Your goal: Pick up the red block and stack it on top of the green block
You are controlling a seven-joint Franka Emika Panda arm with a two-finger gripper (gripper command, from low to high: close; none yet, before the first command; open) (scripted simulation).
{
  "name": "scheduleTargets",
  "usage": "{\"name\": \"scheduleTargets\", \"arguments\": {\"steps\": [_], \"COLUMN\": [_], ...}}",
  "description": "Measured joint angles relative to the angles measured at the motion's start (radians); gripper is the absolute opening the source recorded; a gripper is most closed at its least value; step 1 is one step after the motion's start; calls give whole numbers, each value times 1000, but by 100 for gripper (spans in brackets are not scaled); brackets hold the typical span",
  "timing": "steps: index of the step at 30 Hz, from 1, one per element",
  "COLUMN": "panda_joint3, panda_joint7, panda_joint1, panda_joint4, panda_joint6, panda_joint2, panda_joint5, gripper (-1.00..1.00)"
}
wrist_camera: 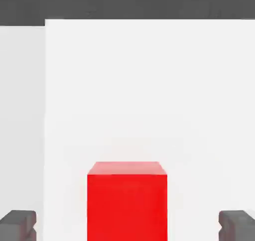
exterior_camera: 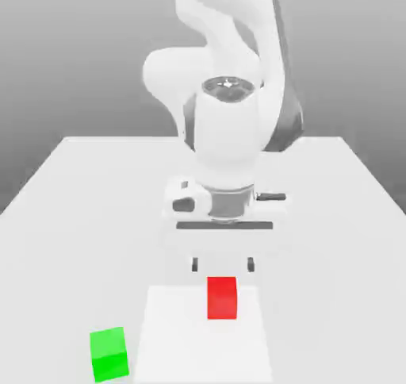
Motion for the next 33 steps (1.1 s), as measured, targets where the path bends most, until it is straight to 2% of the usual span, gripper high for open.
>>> {"name": "scheduleTargets", "arguments": {"steps": [3,4,11,18,28,30,33], "panda_joint3": [-25,-33,-35,-10,-149,-165,-159], "panda_joint7": [22,27,32,-11,240,268,263], "panda_joint1": [18,24,25,16,-187,-203,-213], "panda_joint4": [13,18,19,-11,317,360,377], "panda_joint6": [93,120,126,-67,-279,-274,-190], "panda_joint2": [109,142,148,-75,40,89,191], "panda_joint5": [-30,-38,-44,18,40,48,69], "gripper": [0,-100,-100,-100,-100,-100,-100]}}
